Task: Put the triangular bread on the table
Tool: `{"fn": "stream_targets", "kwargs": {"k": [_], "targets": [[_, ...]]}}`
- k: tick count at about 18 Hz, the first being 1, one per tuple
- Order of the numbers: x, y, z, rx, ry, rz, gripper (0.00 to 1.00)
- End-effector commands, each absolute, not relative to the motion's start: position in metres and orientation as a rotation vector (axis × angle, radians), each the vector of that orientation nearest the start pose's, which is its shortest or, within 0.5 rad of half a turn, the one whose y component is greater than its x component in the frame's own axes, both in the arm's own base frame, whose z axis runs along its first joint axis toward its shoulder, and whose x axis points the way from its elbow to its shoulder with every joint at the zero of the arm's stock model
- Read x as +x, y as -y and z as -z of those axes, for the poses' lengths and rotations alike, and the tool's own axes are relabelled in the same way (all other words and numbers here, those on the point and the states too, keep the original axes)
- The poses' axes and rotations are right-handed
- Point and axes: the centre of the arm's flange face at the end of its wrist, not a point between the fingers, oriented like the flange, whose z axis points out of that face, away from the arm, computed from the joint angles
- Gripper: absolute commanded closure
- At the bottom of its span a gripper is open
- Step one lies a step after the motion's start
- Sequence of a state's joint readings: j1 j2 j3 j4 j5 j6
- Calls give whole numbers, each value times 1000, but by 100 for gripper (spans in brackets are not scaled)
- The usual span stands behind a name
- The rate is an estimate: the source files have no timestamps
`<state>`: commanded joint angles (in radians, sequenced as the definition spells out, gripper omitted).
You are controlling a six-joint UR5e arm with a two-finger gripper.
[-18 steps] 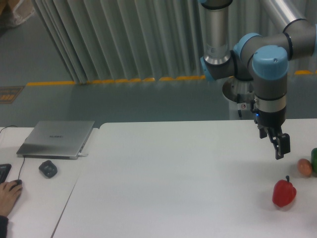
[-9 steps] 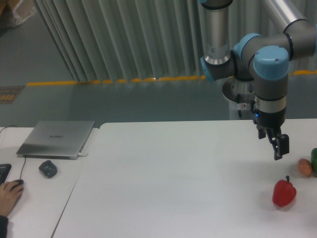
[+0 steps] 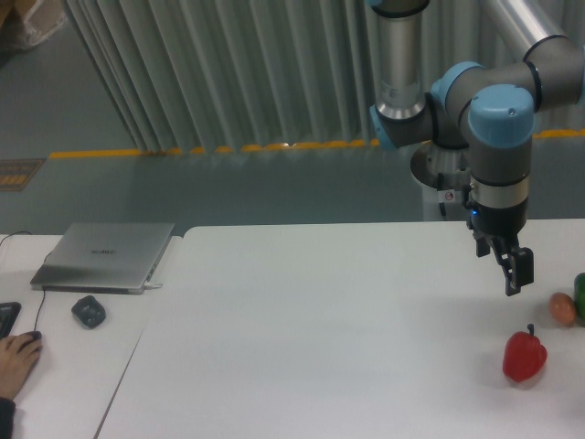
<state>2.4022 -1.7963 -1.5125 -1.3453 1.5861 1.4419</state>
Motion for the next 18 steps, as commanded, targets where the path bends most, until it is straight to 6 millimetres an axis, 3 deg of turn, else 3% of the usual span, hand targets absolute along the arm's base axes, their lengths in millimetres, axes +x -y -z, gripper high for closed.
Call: {"fn": "stream_targets", "kwargs": {"k": [13, 15, 18], "targets": [[-346, -488, -413, -2996, -926, -81, 0], [-364, -471, -416, -3009, -868, -86, 0], [-383, -463, -428, -2999, -834, -162, 0]]}}
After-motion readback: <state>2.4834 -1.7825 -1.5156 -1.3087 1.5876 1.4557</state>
